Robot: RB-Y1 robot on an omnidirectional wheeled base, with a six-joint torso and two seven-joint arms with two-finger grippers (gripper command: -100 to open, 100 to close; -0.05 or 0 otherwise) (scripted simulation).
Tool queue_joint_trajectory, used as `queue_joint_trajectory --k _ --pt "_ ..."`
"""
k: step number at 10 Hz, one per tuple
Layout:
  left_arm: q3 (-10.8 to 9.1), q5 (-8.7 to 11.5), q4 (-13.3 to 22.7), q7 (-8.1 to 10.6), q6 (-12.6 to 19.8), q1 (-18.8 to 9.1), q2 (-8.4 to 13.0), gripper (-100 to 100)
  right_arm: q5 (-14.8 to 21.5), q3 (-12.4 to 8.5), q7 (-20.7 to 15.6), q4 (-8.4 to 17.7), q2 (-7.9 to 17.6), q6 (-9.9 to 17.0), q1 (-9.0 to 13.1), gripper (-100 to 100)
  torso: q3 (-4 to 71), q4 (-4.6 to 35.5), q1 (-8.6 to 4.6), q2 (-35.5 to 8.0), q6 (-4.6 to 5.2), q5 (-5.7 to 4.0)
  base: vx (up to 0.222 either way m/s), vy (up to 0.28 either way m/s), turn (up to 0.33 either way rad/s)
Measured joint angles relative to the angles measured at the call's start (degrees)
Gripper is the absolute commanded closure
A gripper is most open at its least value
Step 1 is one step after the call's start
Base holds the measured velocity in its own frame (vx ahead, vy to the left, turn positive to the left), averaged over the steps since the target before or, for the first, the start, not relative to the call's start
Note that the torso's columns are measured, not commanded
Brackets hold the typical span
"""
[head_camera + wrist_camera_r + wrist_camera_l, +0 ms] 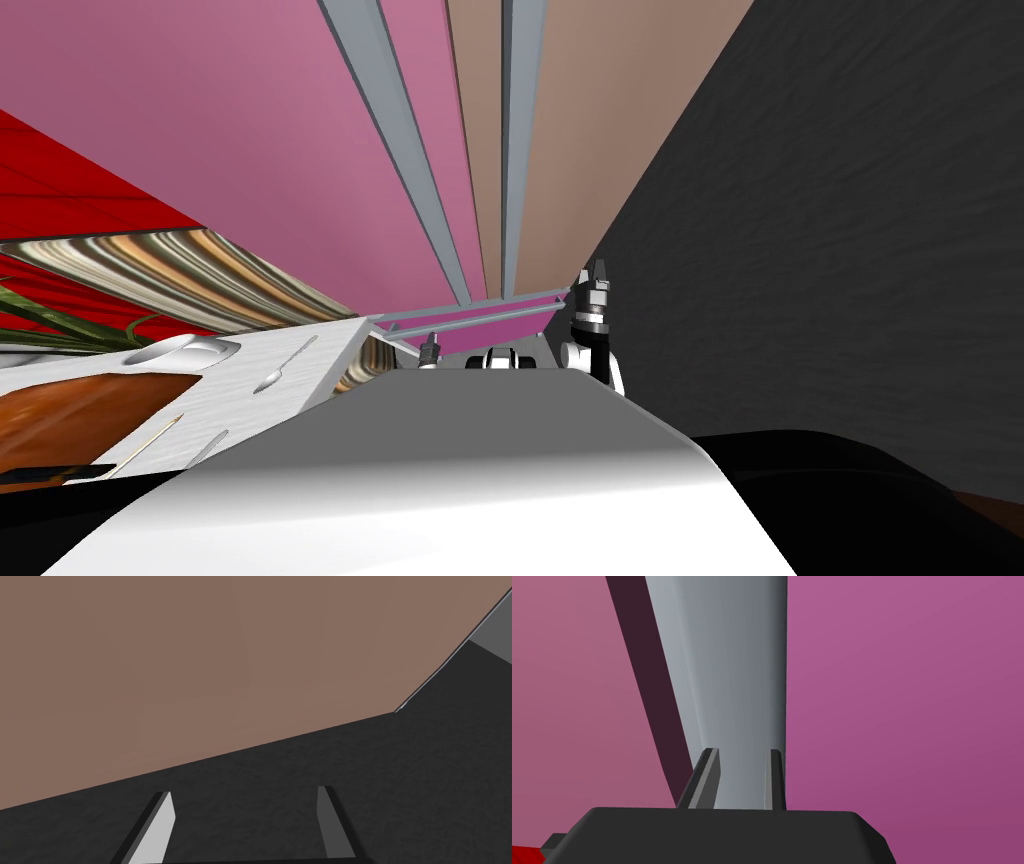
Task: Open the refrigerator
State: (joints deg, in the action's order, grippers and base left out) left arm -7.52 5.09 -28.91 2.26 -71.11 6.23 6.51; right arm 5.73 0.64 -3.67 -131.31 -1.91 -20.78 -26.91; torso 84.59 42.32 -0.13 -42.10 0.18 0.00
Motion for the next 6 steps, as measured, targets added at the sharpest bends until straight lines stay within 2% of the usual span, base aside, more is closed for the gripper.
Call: queue_joint_trajectory --k 5,6 --pt "-0.20 0.23 -1.30 -0.28 3.58 -2.53 0.22 -100 0.00 -0.01 0.00 0.00 0.01 0.00 -0.01 0 -0.03 -0.03 0.23 -0.20 -0.18 0.03 -0.010 -0.100 0.011" --pt "-0.14 0.20 -3.15 -0.44 5.12 -2.17 -0.21 -100 0.00 -0.01 0.00 0.00 0.01 0.00 0.00 0 -0.07 -0.01 0.17 -0.26 -0.18 0.02 -0.020 -0.077 0.017"
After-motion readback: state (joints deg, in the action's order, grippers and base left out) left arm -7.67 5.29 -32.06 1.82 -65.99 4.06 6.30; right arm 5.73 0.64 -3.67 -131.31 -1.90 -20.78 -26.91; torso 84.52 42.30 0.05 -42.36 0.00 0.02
